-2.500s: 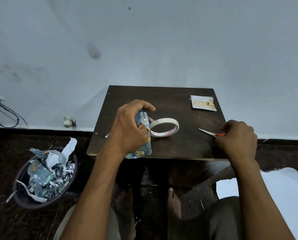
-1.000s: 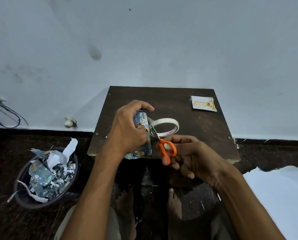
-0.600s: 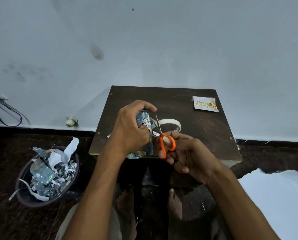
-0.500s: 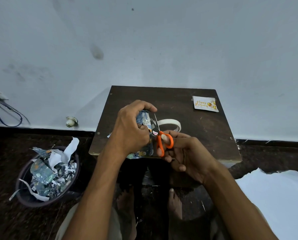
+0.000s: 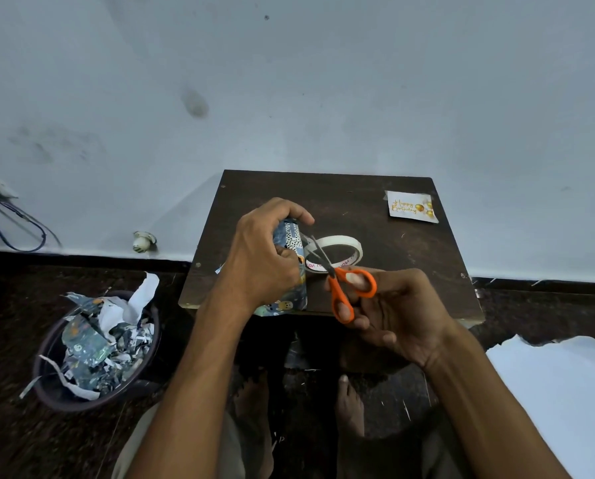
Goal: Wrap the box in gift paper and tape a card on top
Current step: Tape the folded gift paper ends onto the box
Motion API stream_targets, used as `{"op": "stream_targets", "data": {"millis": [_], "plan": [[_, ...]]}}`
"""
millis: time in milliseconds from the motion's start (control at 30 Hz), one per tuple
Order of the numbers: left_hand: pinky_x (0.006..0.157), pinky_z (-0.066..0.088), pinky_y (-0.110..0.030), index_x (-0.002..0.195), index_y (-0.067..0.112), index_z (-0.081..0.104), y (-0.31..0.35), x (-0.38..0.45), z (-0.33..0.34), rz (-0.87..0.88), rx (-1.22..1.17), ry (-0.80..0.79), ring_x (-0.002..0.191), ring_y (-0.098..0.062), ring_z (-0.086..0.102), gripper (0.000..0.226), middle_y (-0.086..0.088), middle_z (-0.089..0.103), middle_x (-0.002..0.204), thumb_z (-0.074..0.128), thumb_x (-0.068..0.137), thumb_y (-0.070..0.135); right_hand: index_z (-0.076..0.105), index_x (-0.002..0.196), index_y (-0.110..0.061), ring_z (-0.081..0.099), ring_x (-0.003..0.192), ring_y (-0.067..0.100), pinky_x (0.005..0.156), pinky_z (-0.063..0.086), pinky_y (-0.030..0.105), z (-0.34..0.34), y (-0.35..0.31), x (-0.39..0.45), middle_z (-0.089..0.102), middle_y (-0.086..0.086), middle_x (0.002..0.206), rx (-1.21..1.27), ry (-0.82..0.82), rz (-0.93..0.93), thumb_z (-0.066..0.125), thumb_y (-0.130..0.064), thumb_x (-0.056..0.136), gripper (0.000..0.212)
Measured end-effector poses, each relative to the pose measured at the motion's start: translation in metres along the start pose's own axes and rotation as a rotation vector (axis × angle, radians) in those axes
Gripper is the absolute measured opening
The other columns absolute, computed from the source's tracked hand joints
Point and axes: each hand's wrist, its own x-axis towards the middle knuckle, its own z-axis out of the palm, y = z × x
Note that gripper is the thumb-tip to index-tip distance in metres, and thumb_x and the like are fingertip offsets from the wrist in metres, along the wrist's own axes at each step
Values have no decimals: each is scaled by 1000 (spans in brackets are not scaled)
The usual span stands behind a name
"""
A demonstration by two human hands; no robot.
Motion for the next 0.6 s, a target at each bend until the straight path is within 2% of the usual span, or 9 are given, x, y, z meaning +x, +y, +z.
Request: {"op": "stream_targets", "data": {"millis": [100,233,300,433,600], "plan": [[76,56,-41,99,9,69,1,-1,0,-9,-15,-3,88,-18,67,49,0,70,101,42,59,1,73,93,-4,49,49,14,29,29,15,4,2,3,62,15,71,-13,-12,23,92,-30,52,52],[73,56,-45,99,9,68,1,-2,1,-10,-22,0,85,-22,68,49,0,69,101,41,59,1,66,98,-3,47,50,14,30,27,14,7,4,10,62,14,72,-31,16,22,93,-34,49,64],[76,56,-42,99,9,68,1,-2,1,-9,-24,4,88,-19,67,49,0,69,102,41,58,0,65,99,-3,47,52,14,30,28,15,7,5,12,62,14,73,-27,37,3,89,-31,56,57],[83,55,-30,96,5,65,3,1,0,35,6,35,100,-15,62,48,-5,60,107,41,55,2,63,96,-5,45,53,14,31,26,14,12,7,16,62,14,74,-26,103,-41,67,-23,78,26],[82,56,-26,85,9,63,3,0,0,14,23,31,109,-21,62,38,-8,52,114,40,56,3,56,109,-4,45,55,13,31,27,15,14,12,22,62,13,76,-28,112,-81,63,-24,82,35]]}}
